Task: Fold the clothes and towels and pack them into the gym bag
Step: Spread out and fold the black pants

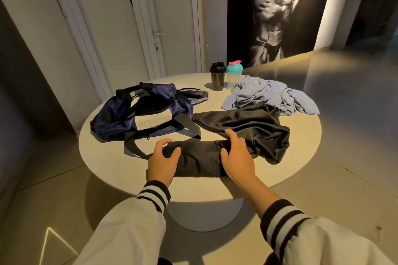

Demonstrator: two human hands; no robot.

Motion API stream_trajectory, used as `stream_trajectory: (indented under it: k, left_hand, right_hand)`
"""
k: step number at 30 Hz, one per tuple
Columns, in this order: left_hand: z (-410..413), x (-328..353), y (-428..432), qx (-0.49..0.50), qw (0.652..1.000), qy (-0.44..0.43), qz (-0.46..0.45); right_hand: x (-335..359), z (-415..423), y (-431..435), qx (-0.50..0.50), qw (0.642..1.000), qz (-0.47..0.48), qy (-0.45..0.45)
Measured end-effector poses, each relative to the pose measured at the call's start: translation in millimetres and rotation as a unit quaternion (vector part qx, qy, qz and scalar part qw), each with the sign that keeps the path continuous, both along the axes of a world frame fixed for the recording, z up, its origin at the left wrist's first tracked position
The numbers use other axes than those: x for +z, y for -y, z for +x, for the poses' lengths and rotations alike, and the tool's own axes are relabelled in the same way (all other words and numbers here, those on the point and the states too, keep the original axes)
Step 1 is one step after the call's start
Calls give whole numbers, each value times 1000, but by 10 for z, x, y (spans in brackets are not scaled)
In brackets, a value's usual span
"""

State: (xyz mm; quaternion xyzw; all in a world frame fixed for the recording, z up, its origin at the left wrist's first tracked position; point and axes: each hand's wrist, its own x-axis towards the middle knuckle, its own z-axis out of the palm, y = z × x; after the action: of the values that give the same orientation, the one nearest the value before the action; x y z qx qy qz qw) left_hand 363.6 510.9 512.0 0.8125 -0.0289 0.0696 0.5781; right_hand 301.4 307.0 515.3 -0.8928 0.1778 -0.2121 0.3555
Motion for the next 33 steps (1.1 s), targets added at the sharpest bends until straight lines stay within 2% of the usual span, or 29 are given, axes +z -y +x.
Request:
stream_trajectory:
  k: [2,5,7,9,11,16,18,20,23,25,27,30,33]
  left_hand:
    - [-8,-11,28,-4,999,20,41]
    - [-2,-15,83,0,994,33,102]
    - [-7,-10,145,7,988,46,147]
    - [3,1,196,13,985,46,168]
    - [42,-11,190,18,988,37,152]
    - [111,-84,83,57,989,56,124]
    - [58,-83,102,65,984,93,136]
    - [-7,-74,112,81,958,176,210]
    - [-87,-95,180,40,861,333,383]
    - [-154,-110,254,-17,828,351,437]
    - [-164,-139,281,-42,826,309,469]
    - [-100,-151,260,-40,849,257,460]
    - [-58,-144,224,-31,870,223,438]
  right_hand:
    - [7,13,-48,-19,995,-93,-14]
    - [26,55,-65,-49,965,-256,0]
    - [68,79,-132,-14,953,-302,19]
    - [63,98,-219,33,960,-279,-4]
    - [-12,97,-232,55,968,-242,-41]
    - [-142,54,-90,65,971,-222,-60]
    - [-133,68,-107,60,970,-228,-66]
    - [-151,65,-152,52,968,-237,-69]
    - [-207,57,-178,43,964,-253,-65]
    - [-236,52,-175,43,961,-265,-59]
    - [-247,31,-173,43,958,-282,-33]
    - [-255,-3,-143,51,956,-289,23]
    - [-248,-2,-150,62,962,-267,-2]
